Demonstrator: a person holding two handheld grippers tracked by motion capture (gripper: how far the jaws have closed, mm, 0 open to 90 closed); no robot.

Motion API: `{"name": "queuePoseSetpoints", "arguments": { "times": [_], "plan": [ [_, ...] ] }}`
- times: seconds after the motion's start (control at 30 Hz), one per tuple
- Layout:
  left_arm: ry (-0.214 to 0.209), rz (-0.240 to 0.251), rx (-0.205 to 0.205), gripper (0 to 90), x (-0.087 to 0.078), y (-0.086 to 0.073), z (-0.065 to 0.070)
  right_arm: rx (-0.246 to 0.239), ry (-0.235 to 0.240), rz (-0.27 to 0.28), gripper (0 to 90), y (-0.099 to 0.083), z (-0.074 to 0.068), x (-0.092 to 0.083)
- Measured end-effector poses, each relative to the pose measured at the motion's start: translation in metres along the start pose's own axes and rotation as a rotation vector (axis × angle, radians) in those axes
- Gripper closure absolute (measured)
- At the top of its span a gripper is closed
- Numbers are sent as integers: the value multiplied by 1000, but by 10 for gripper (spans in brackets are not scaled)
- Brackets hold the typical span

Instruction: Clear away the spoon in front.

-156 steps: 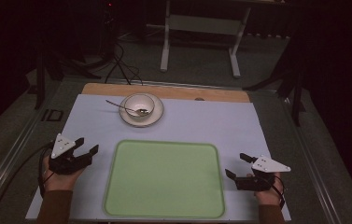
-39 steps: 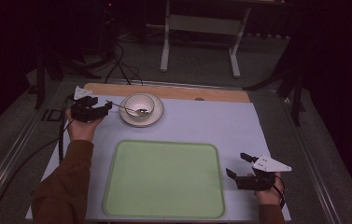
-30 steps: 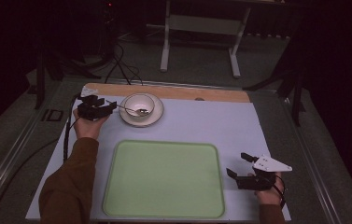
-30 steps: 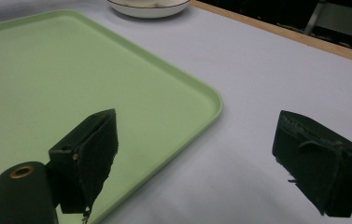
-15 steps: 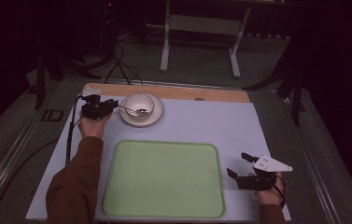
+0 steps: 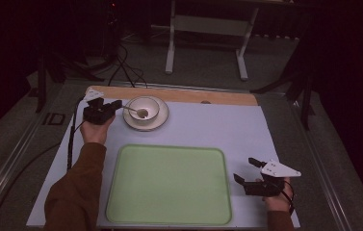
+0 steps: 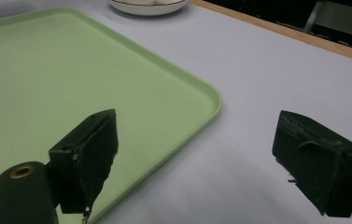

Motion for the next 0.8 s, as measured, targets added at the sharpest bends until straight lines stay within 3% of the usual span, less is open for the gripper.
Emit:
{"name": "queuePoseSetpoints", "arguments": {
  "times": [0.33,0.8],
  "plan": [
    [7,19,38,887,-11,6,4,-2,1,-1,140,0,0,0],
    [-4,66,34,888,-31,18,4,-2,4,-3,140,0,-1,0]
  ]
}}
Point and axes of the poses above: each handheld gripper's, and its own axes: x roughly forward along the jaws, y roughly out of its top, z roughly to its right, the point moved 7 cm from there along x, roughly forward along the jaws, and after that the axes turned 7 degrees about -x, right-handed, at the moved point
